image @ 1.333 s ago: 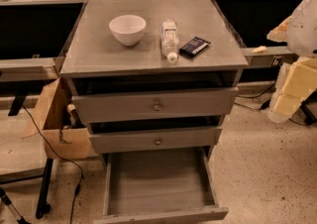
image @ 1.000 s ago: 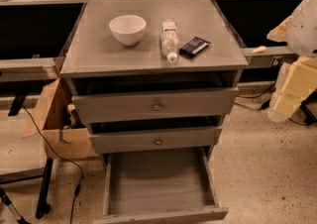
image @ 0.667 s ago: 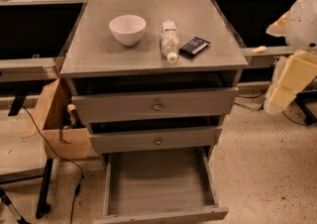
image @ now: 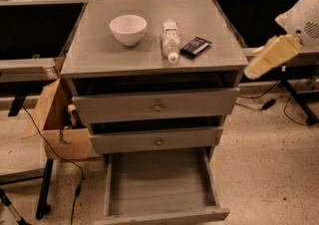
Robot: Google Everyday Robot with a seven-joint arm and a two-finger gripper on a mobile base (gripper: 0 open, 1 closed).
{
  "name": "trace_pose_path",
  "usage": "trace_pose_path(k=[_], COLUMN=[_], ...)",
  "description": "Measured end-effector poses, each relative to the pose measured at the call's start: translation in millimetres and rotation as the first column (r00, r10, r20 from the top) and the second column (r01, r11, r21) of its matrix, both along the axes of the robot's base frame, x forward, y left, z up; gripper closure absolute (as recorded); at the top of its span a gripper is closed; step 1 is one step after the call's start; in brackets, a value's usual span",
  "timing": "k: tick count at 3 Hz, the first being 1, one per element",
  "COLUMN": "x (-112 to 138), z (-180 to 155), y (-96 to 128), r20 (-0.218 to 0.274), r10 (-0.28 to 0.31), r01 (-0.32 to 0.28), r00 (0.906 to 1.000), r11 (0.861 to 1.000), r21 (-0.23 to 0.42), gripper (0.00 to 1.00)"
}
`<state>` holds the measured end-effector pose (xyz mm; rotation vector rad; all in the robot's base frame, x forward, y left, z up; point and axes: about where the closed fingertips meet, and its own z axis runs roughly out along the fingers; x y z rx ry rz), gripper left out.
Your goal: Place rxbar blueberry into bottom drawer
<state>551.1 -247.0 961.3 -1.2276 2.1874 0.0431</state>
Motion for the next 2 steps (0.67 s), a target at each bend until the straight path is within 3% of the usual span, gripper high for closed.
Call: trace_pose_path(k=[1, 2], x=[58.4, 116.4], z=[-6.2, -5.8], y=[6.8, 20.5], r20=[0.070, 0.102], r10=[-0.100, -0.181], r01=[0.082, 0.130], r00=[0.9925, 0.9781], r11=[0.972, 0.915], r21=[0.221, 0.383], gripper=[0.00, 0.00])
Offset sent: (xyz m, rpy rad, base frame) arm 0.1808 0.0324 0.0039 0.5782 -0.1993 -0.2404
